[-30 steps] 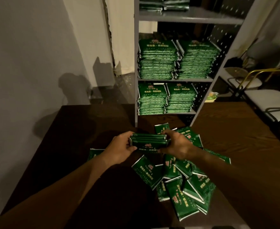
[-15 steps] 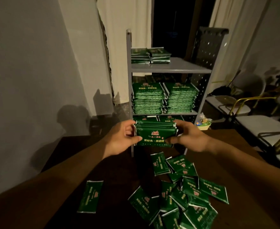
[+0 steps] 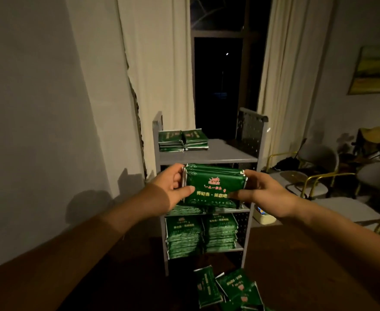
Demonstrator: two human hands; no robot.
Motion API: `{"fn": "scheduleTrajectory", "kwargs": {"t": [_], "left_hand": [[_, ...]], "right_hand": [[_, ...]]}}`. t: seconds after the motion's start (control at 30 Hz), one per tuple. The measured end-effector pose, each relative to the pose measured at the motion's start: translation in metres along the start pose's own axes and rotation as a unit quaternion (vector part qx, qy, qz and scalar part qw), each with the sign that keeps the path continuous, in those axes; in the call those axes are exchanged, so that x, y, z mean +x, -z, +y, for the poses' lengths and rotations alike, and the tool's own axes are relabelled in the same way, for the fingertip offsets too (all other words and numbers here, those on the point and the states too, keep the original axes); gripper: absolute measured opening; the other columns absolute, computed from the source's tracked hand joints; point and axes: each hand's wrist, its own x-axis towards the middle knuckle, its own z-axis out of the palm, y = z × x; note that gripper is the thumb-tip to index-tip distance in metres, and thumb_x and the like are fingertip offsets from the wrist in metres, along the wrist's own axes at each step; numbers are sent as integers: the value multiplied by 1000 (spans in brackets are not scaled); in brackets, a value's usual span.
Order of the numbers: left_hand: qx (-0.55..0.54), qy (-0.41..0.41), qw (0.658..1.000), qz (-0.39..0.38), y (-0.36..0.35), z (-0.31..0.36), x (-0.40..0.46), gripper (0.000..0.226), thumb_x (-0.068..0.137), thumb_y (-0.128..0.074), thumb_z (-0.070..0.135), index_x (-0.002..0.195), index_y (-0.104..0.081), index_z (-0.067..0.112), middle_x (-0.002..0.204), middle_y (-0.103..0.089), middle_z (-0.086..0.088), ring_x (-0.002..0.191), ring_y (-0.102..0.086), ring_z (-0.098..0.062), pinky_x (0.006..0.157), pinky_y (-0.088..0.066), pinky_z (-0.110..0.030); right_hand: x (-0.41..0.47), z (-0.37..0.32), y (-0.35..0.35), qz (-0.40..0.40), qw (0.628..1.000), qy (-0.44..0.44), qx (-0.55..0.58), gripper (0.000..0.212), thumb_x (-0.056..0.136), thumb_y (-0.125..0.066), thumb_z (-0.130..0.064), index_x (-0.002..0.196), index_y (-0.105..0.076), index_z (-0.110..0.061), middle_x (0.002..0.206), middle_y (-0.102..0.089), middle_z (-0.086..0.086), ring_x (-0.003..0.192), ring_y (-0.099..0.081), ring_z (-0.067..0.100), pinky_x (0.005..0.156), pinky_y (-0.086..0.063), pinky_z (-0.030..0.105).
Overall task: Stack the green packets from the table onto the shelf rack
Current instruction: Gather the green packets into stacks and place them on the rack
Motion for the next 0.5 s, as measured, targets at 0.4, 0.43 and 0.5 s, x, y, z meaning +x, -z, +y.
{"fn": "scheduleTrajectory", "kwargs": {"t": [0.4, 0.43, 0.5], "left_hand": [[-91, -44, 993, 63, -17, 62, 78, 21, 93, -71, 33, 109, -61, 25, 110, -74, -8, 108, -69, -32, 100, -51, -57], [-93, -44, 992, 75, -18, 65, 87, 21, 95, -68, 31, 112, -59, 19, 110, -72, -8, 110, -67, -32, 101, -51, -55], [-59, -54, 991, 107, -21, 70, 100, 23, 100, -60, 31, 116, -55, 15, 113, -66, -3, 112, -64, -30, 100, -53, -48]], "right_hand": [[22, -10, 28, 36, 985, -59, 160, 26, 88, -70, -10, 110, -56, -14, 95, -67, 10, 74, -64, 20, 81, -49, 40], [28, -7, 29, 55, 982, -64, 169, 25, 88, -69, -12, 110, -57, -13, 92, -66, 8, 71, -64, 17, 78, -48, 38], [42, -3, 32, 93, 976, -81, 182, 31, 89, -69, -21, 115, -60, -9, 90, -65, 5, 70, -64, 15, 74, -49, 33]]}}
